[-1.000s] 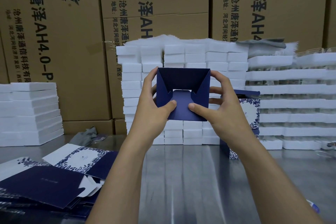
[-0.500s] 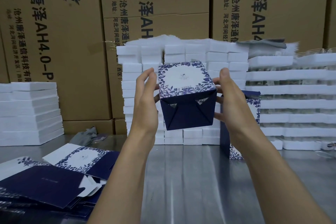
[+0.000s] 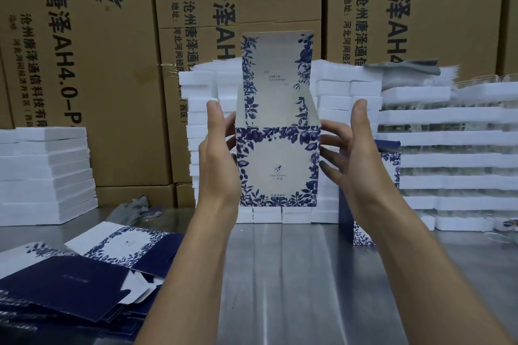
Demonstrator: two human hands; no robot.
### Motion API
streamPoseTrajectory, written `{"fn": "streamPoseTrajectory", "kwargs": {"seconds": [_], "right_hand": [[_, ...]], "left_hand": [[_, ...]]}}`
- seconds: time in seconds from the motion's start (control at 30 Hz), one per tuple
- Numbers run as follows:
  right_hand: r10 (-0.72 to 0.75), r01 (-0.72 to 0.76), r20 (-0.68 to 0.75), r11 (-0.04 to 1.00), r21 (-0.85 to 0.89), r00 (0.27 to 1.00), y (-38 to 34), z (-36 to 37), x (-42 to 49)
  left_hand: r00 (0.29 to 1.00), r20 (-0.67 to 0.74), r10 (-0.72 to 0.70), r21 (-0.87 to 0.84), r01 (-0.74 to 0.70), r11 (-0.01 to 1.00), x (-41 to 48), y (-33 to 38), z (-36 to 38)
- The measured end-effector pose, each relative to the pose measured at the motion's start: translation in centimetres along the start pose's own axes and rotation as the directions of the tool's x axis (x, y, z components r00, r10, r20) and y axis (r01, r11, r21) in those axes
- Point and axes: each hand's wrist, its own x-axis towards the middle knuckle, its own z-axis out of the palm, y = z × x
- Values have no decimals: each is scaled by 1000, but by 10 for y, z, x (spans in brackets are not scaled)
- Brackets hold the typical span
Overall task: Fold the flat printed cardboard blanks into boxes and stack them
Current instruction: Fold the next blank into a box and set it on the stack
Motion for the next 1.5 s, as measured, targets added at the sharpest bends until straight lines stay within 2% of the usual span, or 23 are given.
{"fn": "streamPoseTrajectory", "kwargs": {"seconds": [0.13, 0.23, 0.47, 0.57, 0.63, 0.73, 0.87, 0.97, 1.03, 1.07, 1.1, 1.13, 1.17, 1.2, 1.23, 1.3, 1.4, 1.43, 1.5], "right_hand": [[27, -27, -2, 1000, -11, 1000, -4, 1, -1], [38, -38, -13, 999, -18, 999, -3, 1, -1], [-38, 28, -53, 982, -189, 998, 6, 2, 0], [-6, -3, -61, 991, -136, 998, 7, 1, 1], [58, -58, -95, 998, 11, 994, 6, -2, 4], [140, -100, -177, 970, 220, 974, 6, -7, 7], [226, -158, -129, 903, 399, 966, 12, -9, 7], [255, -194, -77, 870, 453, 964, 15, -5, 6], [213, -151, -142, 921, 358, 967, 18, 1, 6], [135, -86, -217, 971, 221, 967, 20, 3, 5], [-11, 13, -297, 1000, 6, 955, 23, 5, 4], [-206, 127, -329, 961, -245, 922, 26, 8, 2], [-395, 234, -284, 853, -467, 874, 27, 10, -1], [-534, 317, -200, 719, -618, 821, 25, 14, -5], [-612, 383, -106, 611, -693, 784, 23, 19, -8], [-645, 477, 57, 500, -723, 762, 18, 30, -13], [-556, 562, 287, 423, -711, 780, 4, 51, -24], [-519, 579, 337, 426, -695, 786, 2, 57, -27], [-424, 525, 339, 477, -705, 840, -2, 62, -33]], "left_hand": [[999, 1, 36, 14, -36, 999, 0, -1, 0], [1000, -9, 12, 38, -12, 999, 0, -1, -1], [998, -45, 52, 204, -42, 978, 2, -7, 2], [996, -85, 38, 188, -21, 982, 2, -6, 2], [990, -142, 2, 99, 12, 995, 3, -5, 0], [946, -258, -198, -215, 144, 966, 8, -5, -5], [895, -170, -411, -562, 255, 787, 13, -3, -9], [868, -167, -468, -632, 270, 727, 13, -6, -10], [850, -250, -464, -583, 251, 773, 14, -9, -9], [843, -294, -451, -543, 241, 804, 13, -11, -9], [837, -332, -435, -503, 233, 832, 12, -12, -8], [831, -364, -420, -468, 227, 854, 11, -15, -9], [825, -396, -404, -431, 221, 875, 12, -18, -8], [817, -430, -384, -390, 215, 895, 11, -22, -8], [814, -458, -357, -348, 206, 915, 11, -25, -7], [828, -494, -266, -249, 159, 955, 10, -30, -4], [883, -468, -25, -45, 4, 999, 6, -32, 2], [896, -439, 64, 12, -65, 998, 5, -32, 4], [899, -377, 223, 110, -195, 975, 3, -32, 6]]}}
